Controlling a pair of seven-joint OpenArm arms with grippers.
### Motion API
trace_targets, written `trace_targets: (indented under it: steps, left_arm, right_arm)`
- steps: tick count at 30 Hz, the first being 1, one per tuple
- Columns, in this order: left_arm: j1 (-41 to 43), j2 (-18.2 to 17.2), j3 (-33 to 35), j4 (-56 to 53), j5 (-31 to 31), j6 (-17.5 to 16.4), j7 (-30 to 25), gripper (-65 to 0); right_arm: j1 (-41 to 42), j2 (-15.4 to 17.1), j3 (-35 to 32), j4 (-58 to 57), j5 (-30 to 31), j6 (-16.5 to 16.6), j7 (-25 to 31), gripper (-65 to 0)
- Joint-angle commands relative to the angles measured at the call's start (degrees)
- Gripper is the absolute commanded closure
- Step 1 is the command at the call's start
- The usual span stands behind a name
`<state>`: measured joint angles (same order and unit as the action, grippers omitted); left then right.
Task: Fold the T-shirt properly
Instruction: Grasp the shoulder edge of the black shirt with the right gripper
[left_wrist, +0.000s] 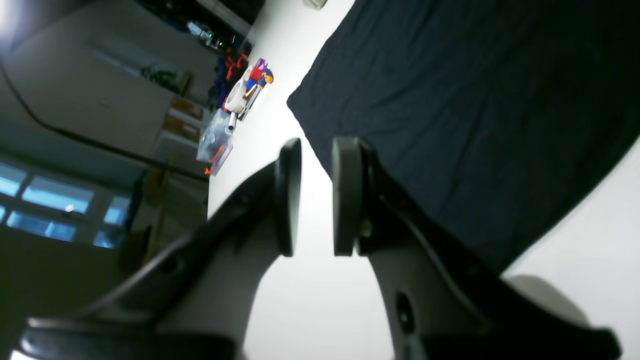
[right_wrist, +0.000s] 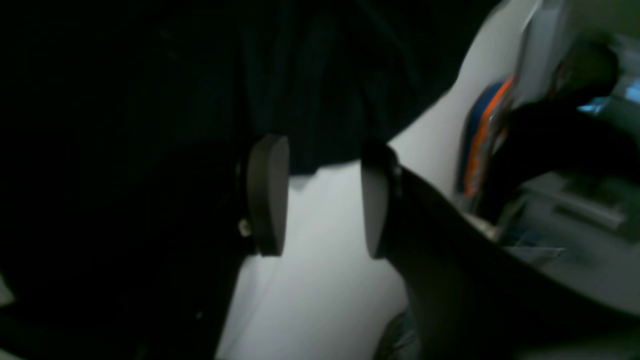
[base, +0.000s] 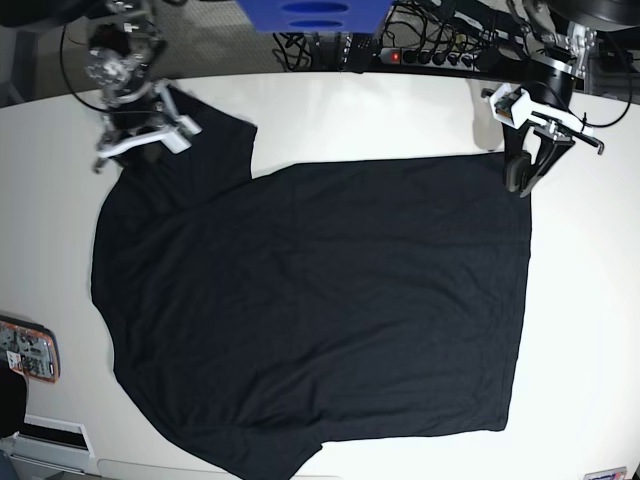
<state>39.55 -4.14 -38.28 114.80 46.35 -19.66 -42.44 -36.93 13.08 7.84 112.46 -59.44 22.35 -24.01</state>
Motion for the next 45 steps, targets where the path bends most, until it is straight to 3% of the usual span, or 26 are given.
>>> trace_targets:
  steps: [1, 12, 15, 20, 27, 33, 39, 45]
  left_arm:
    - [0.3, -0.9, -0.2, 0.9, -1.3, 1.0, -1.4, -10.8]
    - [-3.1, -4.4, -0.1, -9.7, -1.8, 1.0, -13.0, -10.8]
    - [-3.1, -5.0, -0.2, -10.6, -1.8, 1.0, -13.0, -10.8]
    - [-4.5, -7.2, -0.2, -12.8, -1.9, 1.1, -13.1, -10.8]
    - [-4.9, -7.6, -0.2, -13.7, -1.9, 1.2, -12.9, -10.8]
    - [-4.8, -9.9, -0.2, -13.7, -1.9, 1.2, -12.8, -10.8]
    - [-4.8, -9.9, -0.2, -15.9, -1.9, 1.2, -13.0, -10.8]
    - [-4.6, -9.9, -0.2, -17.3, -1.9, 1.2, -13.2, -10.8]
  right_arm:
    - [-0.6, -0.8, -1.3, 1.2, -0.8, -0.8, 0.5, -23.1]
    - [-4.3, -5.2, -8.6, 1.3, -2.1, -0.8, 0.5, -22.9]
    - [-7.4, -5.3, -10.7, 1.3, -4.5, -1.4, 0.2, -22.9]
    - [-10.1, -6.5, -13.3, 1.3, -7.2, -7.0, 0.1, -22.9]
    - [-12.3, -6.5, -13.6, 1.2, -7.1, -7.2, -2.0, -22.9]
    - [-12.3, -6.5, -13.7, 1.2, -6.9, -7.2, -4.9, -22.9]
    - [-12.4, -6.4, -13.3, 1.0, -0.7, -7.2, -4.9, -22.8]
    - [-12.4, -6.4, -13.2, 0.9, -0.6, -7.2, -4.9, -22.8]
